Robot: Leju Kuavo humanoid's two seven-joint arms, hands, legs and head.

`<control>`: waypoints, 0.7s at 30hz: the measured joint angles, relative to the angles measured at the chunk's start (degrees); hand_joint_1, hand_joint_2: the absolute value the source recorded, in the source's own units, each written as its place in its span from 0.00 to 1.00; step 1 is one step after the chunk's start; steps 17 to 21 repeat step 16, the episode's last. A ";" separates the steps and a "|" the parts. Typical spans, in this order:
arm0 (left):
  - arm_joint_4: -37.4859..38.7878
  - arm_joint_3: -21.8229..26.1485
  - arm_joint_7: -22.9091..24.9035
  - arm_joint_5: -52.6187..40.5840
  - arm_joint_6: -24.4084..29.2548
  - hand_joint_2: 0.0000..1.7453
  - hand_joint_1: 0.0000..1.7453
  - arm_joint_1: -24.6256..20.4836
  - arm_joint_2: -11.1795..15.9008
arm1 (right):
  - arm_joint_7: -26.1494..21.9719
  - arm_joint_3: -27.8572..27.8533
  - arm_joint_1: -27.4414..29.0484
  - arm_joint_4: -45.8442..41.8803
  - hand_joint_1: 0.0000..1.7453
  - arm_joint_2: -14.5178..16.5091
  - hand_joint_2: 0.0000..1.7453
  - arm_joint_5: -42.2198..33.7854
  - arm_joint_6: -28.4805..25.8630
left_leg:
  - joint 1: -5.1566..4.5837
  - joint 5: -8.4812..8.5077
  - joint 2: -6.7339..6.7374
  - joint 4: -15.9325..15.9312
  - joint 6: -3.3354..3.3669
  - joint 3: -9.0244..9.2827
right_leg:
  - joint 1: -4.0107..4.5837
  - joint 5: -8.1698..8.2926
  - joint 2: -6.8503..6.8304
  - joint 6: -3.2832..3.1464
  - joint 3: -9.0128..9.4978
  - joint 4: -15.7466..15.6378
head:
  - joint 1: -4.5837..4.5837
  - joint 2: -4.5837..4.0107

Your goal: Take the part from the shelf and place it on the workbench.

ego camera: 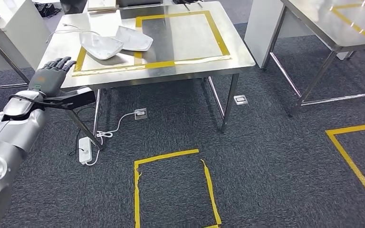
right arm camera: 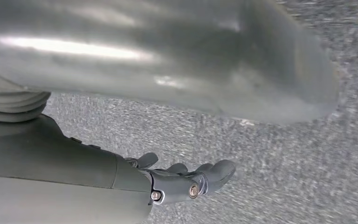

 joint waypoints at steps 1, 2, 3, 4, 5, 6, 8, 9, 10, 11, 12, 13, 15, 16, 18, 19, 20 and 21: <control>0.03 0.04 -0.12 0.05 0.03 0.00 0.00 0.19 0.08 | 0.01 0.00 0.00 0.00 0.00 0.00 0.00 0.01 0.00 | -0.17 0.36 -0.01 1.72 0.17 0.40 | 0.22 0.72 0.00 -0.11 -0.97 0.08 | -0.10 0.00; 0.04 0.09 -0.30 0.11 0.05 0.00 0.00 0.35 0.16 | 0.02 0.00 0.01 0.00 0.00 0.00 0.00 0.01 0.00 | -0.36 1.66 -0.01 1.62 0.49 1.64 | 0.43 1.44 0.01 -0.16 -1.96 0.18 | -0.19 0.00; 0.02 0.16 -0.55 0.17 0.07 0.00 0.00 0.44 0.22 | 0.04 0.00 0.01 0.00 0.00 0.00 0.00 0.02 0.01 | -0.61 3.10 -0.03 -0.46 0.95 3.89 | 0.61 2.14 0.02 -0.17 -2.89 0.29 | -0.26 0.00; -0.07 0.27 -0.82 0.25 0.11 0.00 0.00 0.45 0.26 | 0.06 0.00 -0.01 0.00 0.00 0.01 0.00 0.02 0.04 | -0.93 3.42 -0.03 -4.04 1.55 6.81 | 0.77 2.80 0.03 -0.12 -3.71 0.41 | -0.33 0.00; -0.25 0.40 -1.10 0.33 0.15 0.00 0.00 0.43 0.28 | 0.09 0.00 -0.02 0.00 0.00 0.01 0.00 0.03 0.09 | -1.20 2.84 -0.02 -8.17 2.01 9.75 | 0.89 3.40 0.02 0.01 -4.29 0.51 | -0.34 0.00; -0.40 0.53 -1.34 0.43 0.20 0.00 0.00 0.40 0.27 | 0.13 0.00 -0.04 0.00 0.00 0.00 0.00 0.03 0.16 | -1.47 2.00 0.00 -11.52 2.36 11.84 | 0.93 4.00 0.01 0.23 -4.59 0.48 | -0.32 0.00; -0.61 0.73 -1.58 0.61 0.27 0.00 0.00 0.31 0.27 | 0.19 0.00 -0.05 0.00 0.00 -0.04 0.00 0.04 0.27 | -1.80 1.19 0.02 -14.66 2.84 13.19 | 0.79 5.16 -0.03 0.91 -4.69 0.03 | -0.38 0.00; -0.57 0.80 -1.61 0.68 0.29 0.00 0.00 0.26 0.23 | 0.20 0.00 -0.02 0.00 0.00 -0.10 0.00 0.05 0.30 | -1.73 1.87 0.09 -14.90 3.19 12.84 | 0.67 5.60 0.02 1.31 -4.71 -0.21 | -0.49 0.00; -0.55 0.86 -1.64 0.78 0.29 0.00 0.00 0.20 0.16 | 0.21 0.00 0.02 0.00 0.00 -0.14 0.00 0.07 0.32 | -1.60 2.55 0.16 -15.21 3.60 12.62 | 0.60 5.21 0.11 1.69 -4.96 -0.06 | -0.61 0.00; -0.54 0.91 -1.73 0.92 0.27 0.00 0.00 0.16 0.04 | 0.22 0.00 0.07 0.00 0.00 -0.17 0.00 0.08 0.33 | -1.42 3.38 0.23 -15.54 3.96 12.20 | 0.52 3.75 0.21 2.08 -5.45 0.90 | -0.60 0.00; -0.54 0.97 -2.01 1.19 0.21 0.00 0.00 0.14 -0.10 | 0.33 0.00 0.07 0.00 0.00 -0.20 0.00 0.08 0.32 | -1.19 4.25 0.28 -15.77 4.19 11.56 | 0.37 1.27 0.29 2.48 -6.23 3.04 | -0.55 0.00; -0.56 1.13 -2.68 1.70 0.09 0.00 0.00 0.13 -0.21 | 0.63 0.00 0.04 0.00 0.00 -0.22 0.00 0.05 0.26 | -1.12 5.00 0.25 -15.81 4.27 10.78 | 0.15 -1.82 0.32 2.90 -7.22 6.35 | -0.46 0.00; -0.60 1.83 -4.74 3.38 -0.28 0.00 0.00 0.32 -0.34 | 1.64 -0.01 -0.05 0.00 0.00 -0.30 0.25 -0.08 0.07 | -0.92 6.39 0.22 -15.76 4.08 8.96 | -0.44 -5.56 0.29 3.67 -8.89 13.97 | -0.34 0.00; -0.60 2.07 -5.41 3.92 -0.38 0.00 0.00 0.39 -0.36 | 1.98 -0.01 -0.06 0.00 0.00 -0.33 0.33 -0.13 0.00 | -0.86 6.73 0.23 -15.74 4.00 8.50 | -0.59 -6.11 0.28 3.86 -9.27 15.97 | -0.34 0.00; -0.60 2.07 -5.41 3.92 -0.38 0.00 0.00 0.39 -0.36 | 1.98 -0.01 -0.06 0.00 0.00 -0.33 0.33 -0.13 0.00 | -0.86 6.73 0.23 -15.74 4.00 8.50 | -0.59 -6.11 0.28 3.86 -9.27 15.97 | -0.34 0.00; -0.60 2.07 -5.41 3.92 -0.38 0.00 0.00 0.39 -0.36 | 1.98 -0.01 -0.06 0.00 0.00 -0.33 0.33 -0.13 0.00 | -0.86 6.73 0.23 -15.74 4.00 8.50 | -0.59 -6.11 0.28 3.86 -9.27 15.97 | -0.34 0.00; -0.60 2.07 -5.41 3.92 -0.38 0.00 0.00 0.39 -0.36 | 1.98 -0.01 -0.06 0.00 0.00 -0.33 0.33 -0.13 0.00 | -0.86 6.73 0.23 -15.74 4.00 8.50 | -0.59 -6.11 0.28 3.86 -9.27 15.97 | -0.34 0.00; -0.60 2.07 -5.41 3.92 -0.38 0.00 0.00 0.39 -0.36 | 1.98 -0.01 -0.06 0.00 0.00 -0.33 0.33 -0.13 0.00 | -0.86 6.73 0.23 -15.74 4.00 8.50 | -0.59 -6.11 0.28 3.86 -9.27 15.97 | -0.34 0.00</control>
